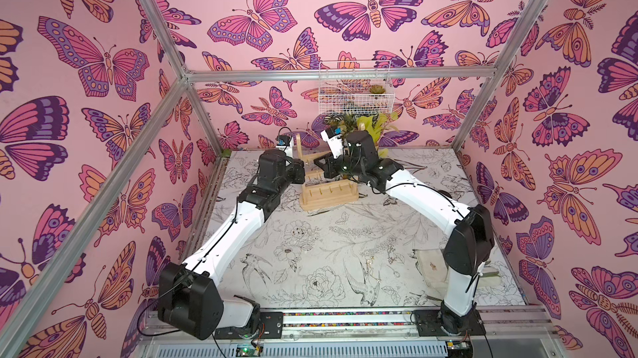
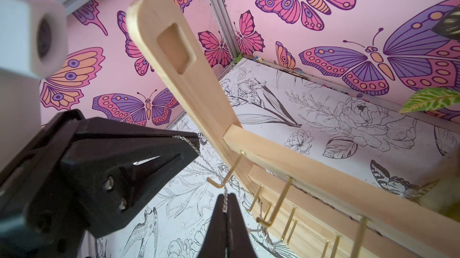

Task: Hang the necklace on the jewelry display stand
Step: Hang the necklace on the stand.

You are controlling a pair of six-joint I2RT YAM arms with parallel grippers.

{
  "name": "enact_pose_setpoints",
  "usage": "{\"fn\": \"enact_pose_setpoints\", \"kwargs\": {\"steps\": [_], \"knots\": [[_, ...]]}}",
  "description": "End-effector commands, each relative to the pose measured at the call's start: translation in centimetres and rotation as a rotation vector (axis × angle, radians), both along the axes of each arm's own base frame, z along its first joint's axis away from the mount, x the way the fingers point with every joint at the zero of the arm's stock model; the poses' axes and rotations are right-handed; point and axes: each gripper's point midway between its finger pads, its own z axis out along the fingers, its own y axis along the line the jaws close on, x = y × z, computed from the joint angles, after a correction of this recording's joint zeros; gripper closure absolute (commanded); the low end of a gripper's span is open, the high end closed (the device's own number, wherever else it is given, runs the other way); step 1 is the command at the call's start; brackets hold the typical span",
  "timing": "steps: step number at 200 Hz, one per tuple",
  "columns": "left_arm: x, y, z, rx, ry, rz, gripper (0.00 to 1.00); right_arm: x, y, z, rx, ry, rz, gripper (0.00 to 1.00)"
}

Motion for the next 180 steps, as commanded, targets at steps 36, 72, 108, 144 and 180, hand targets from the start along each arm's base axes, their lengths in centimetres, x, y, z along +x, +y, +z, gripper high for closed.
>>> {"fn": "enact_pose_setpoints", "kwargs": {"steps": [36, 72, 108, 144, 180], "knots": [[0.3, -0.2, -0.5, -0.024, 0.011, -0.006, 1.0, -0.1, 0.9, -1.0, -0.066, -0.003, 0.0, 0.95], [0.5, -0.3, -0.9, -0.026, 0.021, -0.006, 1.0, -0.5, 0.5, -1.4, -0.092, 0.004, 0.002, 0.89], [0.5, -0.5, -1.9, -0.032, 0.049, -0.014, 1.0, -1.1, -0.1, -1.3, -0.121, 0.0, 0.006, 0.82], [0.5, -0.7, -2.5, -0.041, 0.065, -0.018, 1.0, -1.7, -0.6, -0.5, -0.112, -0.01, 0.007, 0.79], [0.5, -0.6, -2.4, -0.04, 0.068, -0.017, 1.0, -3.2, -2.1, -1.1, -0.111, 0.032, 0.014, 0.72]]}}
